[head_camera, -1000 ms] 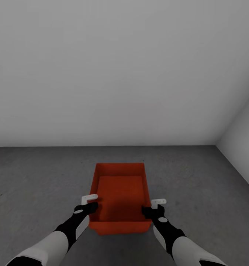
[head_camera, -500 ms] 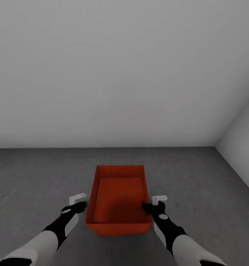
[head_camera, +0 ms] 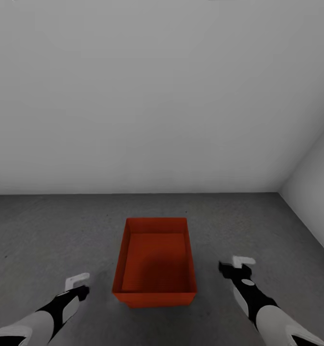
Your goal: Move the two storage containers from the living room to the garage. In the garage, place one container on the floor and stack the other container on top of it (either order is fine).
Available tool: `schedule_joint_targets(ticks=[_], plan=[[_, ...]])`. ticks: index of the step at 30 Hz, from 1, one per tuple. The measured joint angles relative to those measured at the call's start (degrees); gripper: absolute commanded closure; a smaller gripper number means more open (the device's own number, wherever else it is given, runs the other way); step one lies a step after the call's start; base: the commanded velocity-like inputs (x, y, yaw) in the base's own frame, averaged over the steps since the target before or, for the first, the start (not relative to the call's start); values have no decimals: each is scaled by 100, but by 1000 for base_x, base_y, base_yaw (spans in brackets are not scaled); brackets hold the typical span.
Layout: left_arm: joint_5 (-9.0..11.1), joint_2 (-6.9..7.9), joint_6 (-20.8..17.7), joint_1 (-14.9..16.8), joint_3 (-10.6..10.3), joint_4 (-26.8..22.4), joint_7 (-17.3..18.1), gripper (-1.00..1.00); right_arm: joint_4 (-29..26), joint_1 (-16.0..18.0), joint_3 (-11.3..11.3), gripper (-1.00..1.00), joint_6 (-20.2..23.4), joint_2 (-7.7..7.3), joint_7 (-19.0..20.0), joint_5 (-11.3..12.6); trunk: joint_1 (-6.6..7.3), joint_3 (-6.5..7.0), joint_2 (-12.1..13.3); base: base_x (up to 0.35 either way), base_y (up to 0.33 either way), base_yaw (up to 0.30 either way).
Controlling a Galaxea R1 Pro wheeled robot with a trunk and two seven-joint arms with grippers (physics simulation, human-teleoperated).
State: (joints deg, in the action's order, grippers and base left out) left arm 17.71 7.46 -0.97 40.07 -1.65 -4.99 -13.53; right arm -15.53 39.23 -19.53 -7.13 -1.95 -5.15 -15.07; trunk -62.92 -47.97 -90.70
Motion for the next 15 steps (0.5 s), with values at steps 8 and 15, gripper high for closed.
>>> schedule_joint_targets(ticks=[8,15], plan=[[5,-38,14,0,7,425,20,-100,619,0,-29,-100,-9,-413,30,-25,176,144,321,0,0,0],[53,-127,-33,-57,8,489,93,-100,1495,1,2,-100,-26,-494,58,-95,330,269,602,0,0,0]])
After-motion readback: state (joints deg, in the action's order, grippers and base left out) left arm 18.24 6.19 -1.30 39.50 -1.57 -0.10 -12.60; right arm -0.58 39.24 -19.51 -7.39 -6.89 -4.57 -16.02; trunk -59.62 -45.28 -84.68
